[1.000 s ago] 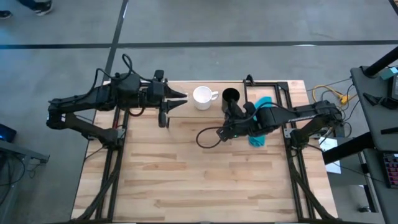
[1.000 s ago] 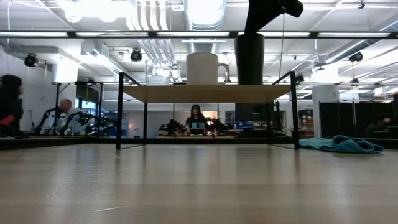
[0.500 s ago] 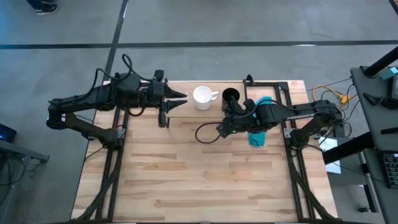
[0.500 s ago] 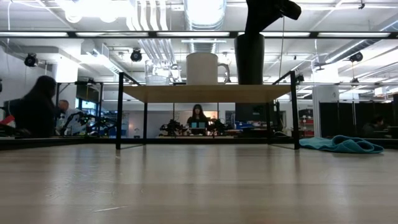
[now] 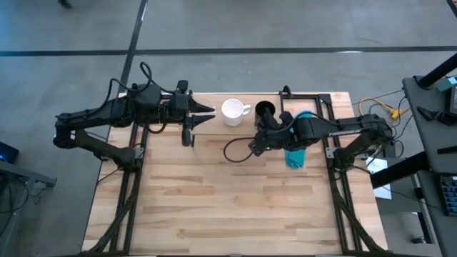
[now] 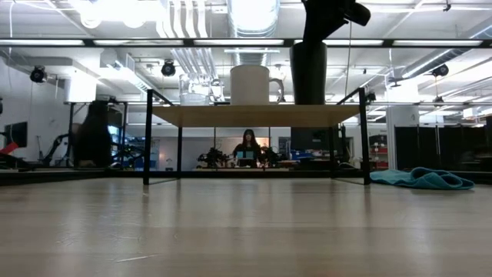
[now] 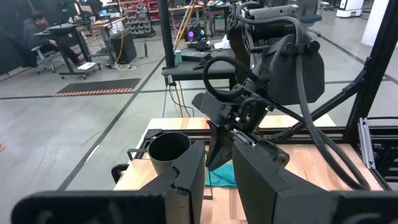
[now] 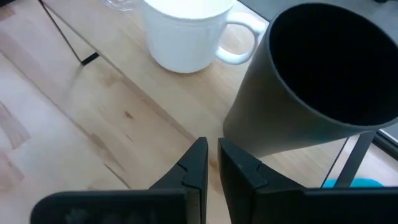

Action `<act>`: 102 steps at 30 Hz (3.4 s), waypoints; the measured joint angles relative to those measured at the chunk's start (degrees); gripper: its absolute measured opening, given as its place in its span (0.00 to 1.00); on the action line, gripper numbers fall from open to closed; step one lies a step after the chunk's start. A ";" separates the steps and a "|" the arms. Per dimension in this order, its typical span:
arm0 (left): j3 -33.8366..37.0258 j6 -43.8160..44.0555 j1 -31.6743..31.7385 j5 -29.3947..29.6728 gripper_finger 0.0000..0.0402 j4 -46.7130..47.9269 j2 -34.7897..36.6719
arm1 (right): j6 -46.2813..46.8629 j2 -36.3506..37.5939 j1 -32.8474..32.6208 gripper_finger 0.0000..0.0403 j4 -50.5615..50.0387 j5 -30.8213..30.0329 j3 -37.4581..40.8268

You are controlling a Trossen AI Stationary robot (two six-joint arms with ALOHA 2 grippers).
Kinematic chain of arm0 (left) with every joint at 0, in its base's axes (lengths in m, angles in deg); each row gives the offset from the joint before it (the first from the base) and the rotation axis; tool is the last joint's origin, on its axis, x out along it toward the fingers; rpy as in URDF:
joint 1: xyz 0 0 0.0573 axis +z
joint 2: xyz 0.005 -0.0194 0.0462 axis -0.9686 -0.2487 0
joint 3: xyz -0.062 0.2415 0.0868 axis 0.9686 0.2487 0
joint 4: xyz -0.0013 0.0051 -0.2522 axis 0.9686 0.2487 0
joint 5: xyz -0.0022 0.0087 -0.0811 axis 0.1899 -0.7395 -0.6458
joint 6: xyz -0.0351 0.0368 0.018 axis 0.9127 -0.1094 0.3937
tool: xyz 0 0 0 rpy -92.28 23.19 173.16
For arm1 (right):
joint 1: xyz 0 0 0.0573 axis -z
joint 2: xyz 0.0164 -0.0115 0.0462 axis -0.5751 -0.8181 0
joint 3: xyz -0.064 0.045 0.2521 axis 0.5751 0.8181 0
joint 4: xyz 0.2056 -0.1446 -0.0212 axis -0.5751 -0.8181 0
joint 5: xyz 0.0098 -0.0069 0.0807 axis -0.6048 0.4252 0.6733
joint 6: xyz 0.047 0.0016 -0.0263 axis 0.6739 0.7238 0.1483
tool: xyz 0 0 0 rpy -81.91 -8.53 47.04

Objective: Stack small to large cups/mugs on shelf
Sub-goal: Adjust the black glass on the shelf, then return to Home Position

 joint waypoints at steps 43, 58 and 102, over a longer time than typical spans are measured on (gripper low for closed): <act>0.00 -0.02 0.00 -0.01 0.17 -0.02 0.00 | -4.92 0.00 5.72 0.08 -0.03 0.09 0.00; 0.00 -0.13 0.07 1.38 0.17 -0.02 0.00 | -5.95 0.00 6.09 0.08 -0.01 0.13 0.00; 2.09 11.67 0.02 4.33 0.17 19.46 20.47 | -6.01 31.36 -2.30 0.08 0.52 -6.37 5.67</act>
